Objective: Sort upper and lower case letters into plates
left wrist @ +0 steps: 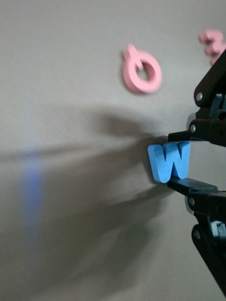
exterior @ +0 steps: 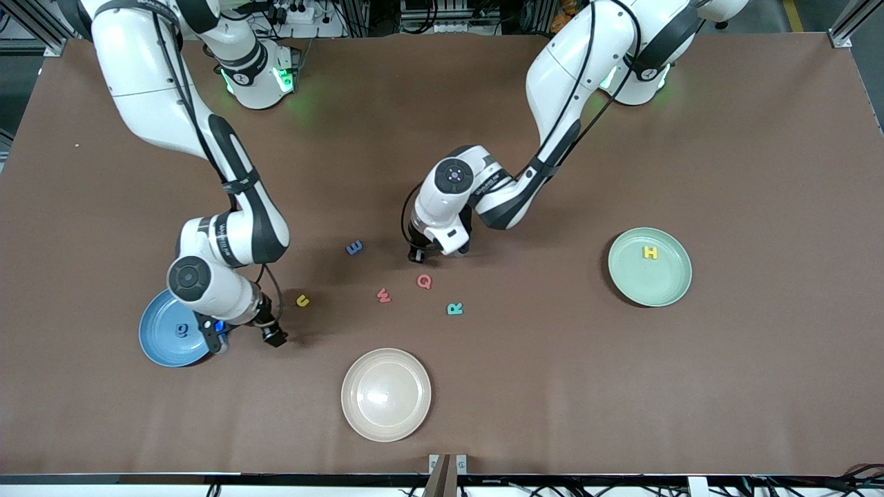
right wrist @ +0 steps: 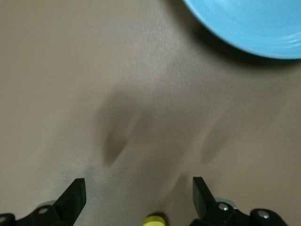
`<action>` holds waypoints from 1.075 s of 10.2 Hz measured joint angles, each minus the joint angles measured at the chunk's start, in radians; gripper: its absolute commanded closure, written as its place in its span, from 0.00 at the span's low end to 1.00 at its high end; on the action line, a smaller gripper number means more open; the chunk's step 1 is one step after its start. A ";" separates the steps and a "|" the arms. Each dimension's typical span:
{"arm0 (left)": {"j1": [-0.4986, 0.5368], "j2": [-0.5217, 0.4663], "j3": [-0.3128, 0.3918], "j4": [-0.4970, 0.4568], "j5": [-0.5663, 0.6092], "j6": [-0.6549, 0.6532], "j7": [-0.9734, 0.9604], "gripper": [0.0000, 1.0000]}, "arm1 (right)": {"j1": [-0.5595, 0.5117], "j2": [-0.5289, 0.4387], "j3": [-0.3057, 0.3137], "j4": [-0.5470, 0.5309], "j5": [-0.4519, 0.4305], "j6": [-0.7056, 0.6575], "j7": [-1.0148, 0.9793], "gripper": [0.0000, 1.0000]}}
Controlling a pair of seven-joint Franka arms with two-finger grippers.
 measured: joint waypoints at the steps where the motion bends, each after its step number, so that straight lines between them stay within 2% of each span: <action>1: 0.016 -0.001 -0.001 0.005 0.000 -0.021 0.027 0.68 | 0.000 -0.001 0.004 -0.011 0.001 0.000 -0.060 0.00; 4: 0.046 -0.036 -0.010 0.015 0.000 -0.177 0.161 0.68 | 0.000 -0.011 0.013 -0.031 0.012 0.002 -0.123 0.00; 8: 0.234 -0.120 -0.145 0.006 0.000 -0.540 0.539 0.70 | 0.016 -0.016 0.028 -0.060 0.035 0.056 -0.127 0.00; 10: 0.310 -0.186 -0.155 -0.068 0.001 -0.646 0.814 0.70 | 0.019 -0.016 0.028 -0.098 0.036 0.102 -0.127 0.00; 11: 0.370 -0.247 -0.156 -0.142 0.001 -0.665 0.980 0.70 | 0.019 -0.016 0.028 -0.107 0.036 0.102 -0.124 0.00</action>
